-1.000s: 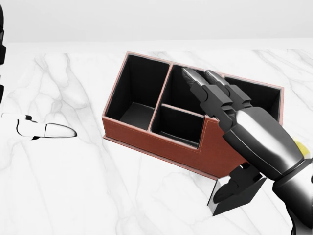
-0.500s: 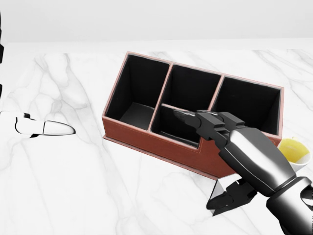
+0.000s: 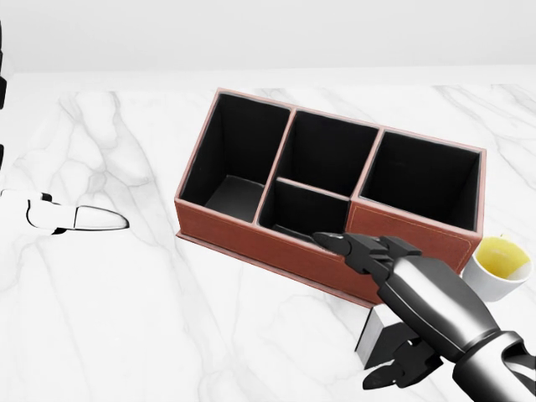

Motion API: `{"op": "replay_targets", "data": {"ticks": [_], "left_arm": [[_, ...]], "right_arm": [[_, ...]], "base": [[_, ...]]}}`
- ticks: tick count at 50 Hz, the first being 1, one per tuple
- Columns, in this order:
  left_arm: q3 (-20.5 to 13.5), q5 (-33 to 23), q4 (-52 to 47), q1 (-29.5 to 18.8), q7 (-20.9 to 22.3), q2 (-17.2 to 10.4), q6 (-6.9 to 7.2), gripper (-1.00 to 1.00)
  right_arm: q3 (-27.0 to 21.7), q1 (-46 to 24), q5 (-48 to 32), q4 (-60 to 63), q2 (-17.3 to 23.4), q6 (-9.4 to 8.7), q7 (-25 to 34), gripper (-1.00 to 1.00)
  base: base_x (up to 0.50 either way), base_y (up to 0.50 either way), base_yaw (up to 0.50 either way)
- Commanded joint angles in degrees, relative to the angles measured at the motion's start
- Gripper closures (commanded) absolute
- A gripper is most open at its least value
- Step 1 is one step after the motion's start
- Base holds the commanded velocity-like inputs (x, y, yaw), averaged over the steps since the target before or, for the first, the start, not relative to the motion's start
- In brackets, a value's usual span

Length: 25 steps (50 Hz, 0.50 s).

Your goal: Pick up the book and place it in the right compartment of the caddy.

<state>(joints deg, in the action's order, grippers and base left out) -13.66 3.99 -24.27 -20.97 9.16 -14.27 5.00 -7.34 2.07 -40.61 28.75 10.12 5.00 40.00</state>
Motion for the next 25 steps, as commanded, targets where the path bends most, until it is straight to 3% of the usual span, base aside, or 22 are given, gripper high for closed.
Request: {"op": "replay_targets", "data": {"ticks": [1, 9, 25], "left_arm": [[-0.01, 0.00, 0.00, -0.04, -0.04, -0.01, 0.00, -1.00], [0.00, -0.05, 0.11, -0.11, 0.01, -0.13, 0.00, -1.00], [-0.06, 0.01, -0.12, -0.15, 0.14, -0.09, 0.00, -1.00]], "right_arm": [[-0.49, 1.58, -1.49, -1.80, -0.09, 0.00, 0.00, -0.64], [-1.36, 2.34, -6.78, -6.24, 0.47, 0.00, 0.00, -0.65], [-0.04, 1.10, -9.03, -6.87, 0.61, 0.00, 0.00, -0.61]], "base": [[0.00, 0.00, 0.00], [0.00, 0.00, 0.00], [0.00, 0.00, 0.00]]}}
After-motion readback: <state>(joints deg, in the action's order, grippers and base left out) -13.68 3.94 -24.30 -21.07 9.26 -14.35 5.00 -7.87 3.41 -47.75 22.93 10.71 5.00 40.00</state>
